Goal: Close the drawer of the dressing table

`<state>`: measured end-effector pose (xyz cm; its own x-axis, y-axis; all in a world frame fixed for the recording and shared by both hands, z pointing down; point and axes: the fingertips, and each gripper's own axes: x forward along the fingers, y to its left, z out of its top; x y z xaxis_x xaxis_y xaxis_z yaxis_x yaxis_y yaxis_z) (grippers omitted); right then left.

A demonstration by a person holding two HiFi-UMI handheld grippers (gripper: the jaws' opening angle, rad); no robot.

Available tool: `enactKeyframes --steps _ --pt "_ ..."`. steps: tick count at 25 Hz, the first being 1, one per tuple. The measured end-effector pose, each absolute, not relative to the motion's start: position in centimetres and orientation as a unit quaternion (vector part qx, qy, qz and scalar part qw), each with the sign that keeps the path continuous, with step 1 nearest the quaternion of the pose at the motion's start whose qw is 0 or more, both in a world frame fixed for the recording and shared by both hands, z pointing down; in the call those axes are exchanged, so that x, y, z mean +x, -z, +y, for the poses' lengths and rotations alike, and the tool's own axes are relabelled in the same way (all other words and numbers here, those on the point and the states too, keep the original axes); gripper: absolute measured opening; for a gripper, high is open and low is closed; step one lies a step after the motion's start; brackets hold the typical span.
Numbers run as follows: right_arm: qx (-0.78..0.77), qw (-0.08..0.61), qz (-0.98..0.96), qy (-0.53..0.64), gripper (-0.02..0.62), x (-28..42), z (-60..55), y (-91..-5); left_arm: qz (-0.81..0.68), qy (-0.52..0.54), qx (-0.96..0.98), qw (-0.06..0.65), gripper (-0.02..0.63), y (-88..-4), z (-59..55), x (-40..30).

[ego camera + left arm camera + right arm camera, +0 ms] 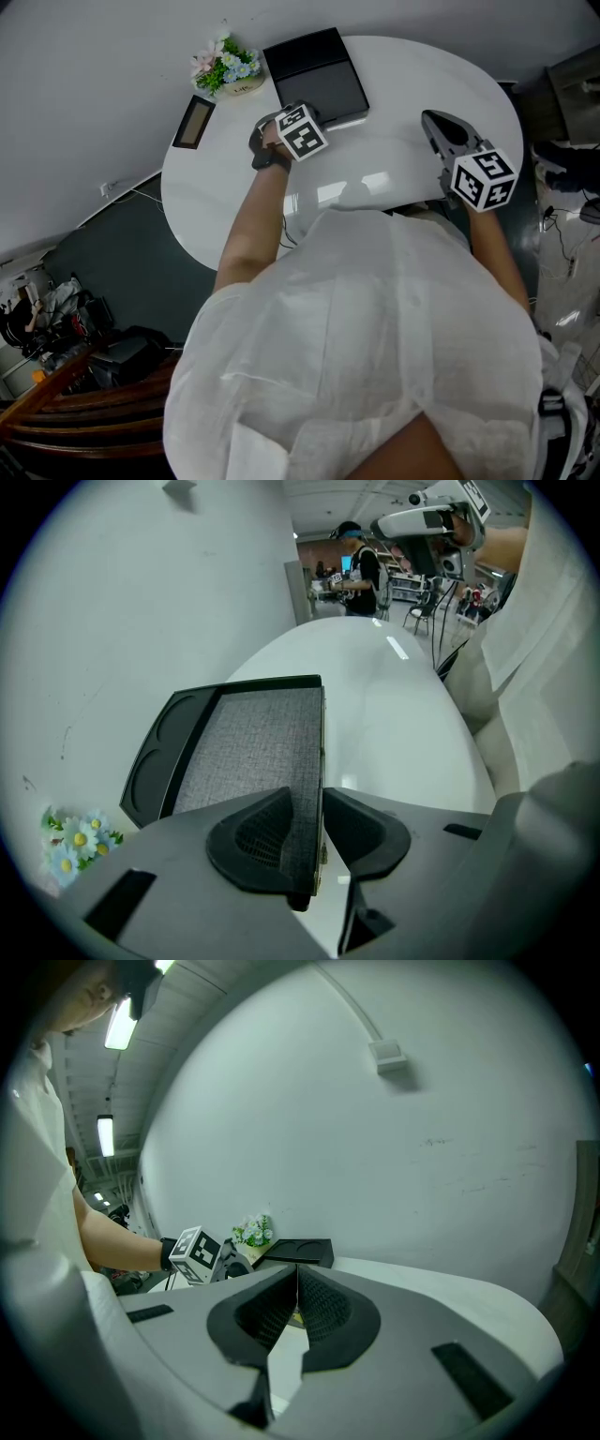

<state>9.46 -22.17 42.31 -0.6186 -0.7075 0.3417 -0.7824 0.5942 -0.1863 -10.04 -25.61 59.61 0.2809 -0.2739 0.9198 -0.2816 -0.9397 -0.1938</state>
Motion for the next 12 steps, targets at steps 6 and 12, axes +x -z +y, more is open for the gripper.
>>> enactKeyframes --steps 6,12 --pt "0.417 0.118 -0.887 -0.162 0.011 9.1 -22.0 -42.4 -0.188 -0.559 0.808 -0.004 0.12 -59.7 -25.7 -10.1" --pt "0.415 0.115 -0.888 -0.162 0.011 9.1 -22.1 -42.3 -0.266 -0.474 0.838 0.041 0.104 -57.5 -26.1 -10.1"
